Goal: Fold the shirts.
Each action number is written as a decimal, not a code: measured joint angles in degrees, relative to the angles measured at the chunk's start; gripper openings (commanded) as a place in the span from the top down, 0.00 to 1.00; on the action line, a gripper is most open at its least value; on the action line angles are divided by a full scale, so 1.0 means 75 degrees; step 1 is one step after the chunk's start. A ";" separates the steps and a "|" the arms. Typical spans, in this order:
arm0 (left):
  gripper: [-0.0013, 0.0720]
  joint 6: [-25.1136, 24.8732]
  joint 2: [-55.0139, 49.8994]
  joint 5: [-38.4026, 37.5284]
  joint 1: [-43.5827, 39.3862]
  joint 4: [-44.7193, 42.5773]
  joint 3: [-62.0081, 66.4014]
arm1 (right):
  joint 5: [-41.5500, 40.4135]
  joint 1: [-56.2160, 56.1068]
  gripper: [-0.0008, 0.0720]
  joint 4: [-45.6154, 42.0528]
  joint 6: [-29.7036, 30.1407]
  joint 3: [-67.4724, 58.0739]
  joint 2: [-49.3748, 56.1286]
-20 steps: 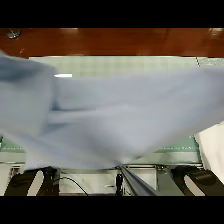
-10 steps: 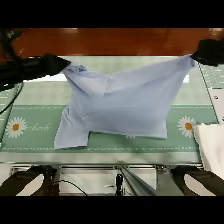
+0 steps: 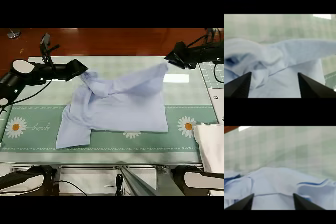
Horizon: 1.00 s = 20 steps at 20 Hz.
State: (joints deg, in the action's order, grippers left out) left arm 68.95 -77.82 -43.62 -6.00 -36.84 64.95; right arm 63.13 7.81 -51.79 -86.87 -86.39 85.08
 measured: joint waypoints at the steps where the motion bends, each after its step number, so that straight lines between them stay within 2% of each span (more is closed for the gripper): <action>1: 0.02 -0.0003 -0.0041 -0.0256 0.0125 -0.0134 0.0073 | 0.0117 0.0096 0.12 0.0085 0.0117 0.0000 0.0076; 4: 0.02 0.0105 -0.0105 -0.1693 0.0912 -0.1064 0.0364 | 0.0991 0.0685 0.13 -0.0067 0.0478 -0.0006 0.0085; 7: 0.02 0.0411 -0.0102 -0.3019 0.2095 -0.2087 0.0303 | 0.2264 0.1550 0.13 -0.1005 0.0769 0.0137 -0.0254; 10: 0.02 0.0557 -0.0070 -0.3873 0.3249 -0.2541 -0.0399 | 0.2512 0.2594 0.13 -0.1472 0.0781 0.1049 -0.1049; 12: 0.02 0.0530 -0.0064 -0.4080 0.3841 -0.2632 -0.1119 | 0.2264 0.3156 0.13 -0.1373 0.0889 0.2119 -0.1708; 15: 0.02 0.0108 -0.0064 -0.4013 0.4249 -0.2206 -0.2049 | 0.1883 0.3631 0.13 -0.0994 0.1265 0.3861 -0.2535; 20: 0.03 -0.0554 -0.0221 -0.3684 0.4010 -0.1297 -0.2827 | 0.1597 0.3853 0.13 0.0017 0.1874 0.5796 -0.3165</action>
State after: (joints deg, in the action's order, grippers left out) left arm 64.79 -79.48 -71.24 24.08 -46.57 43.75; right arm 75.11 36.71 -51.66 -72.82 -42.92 61.34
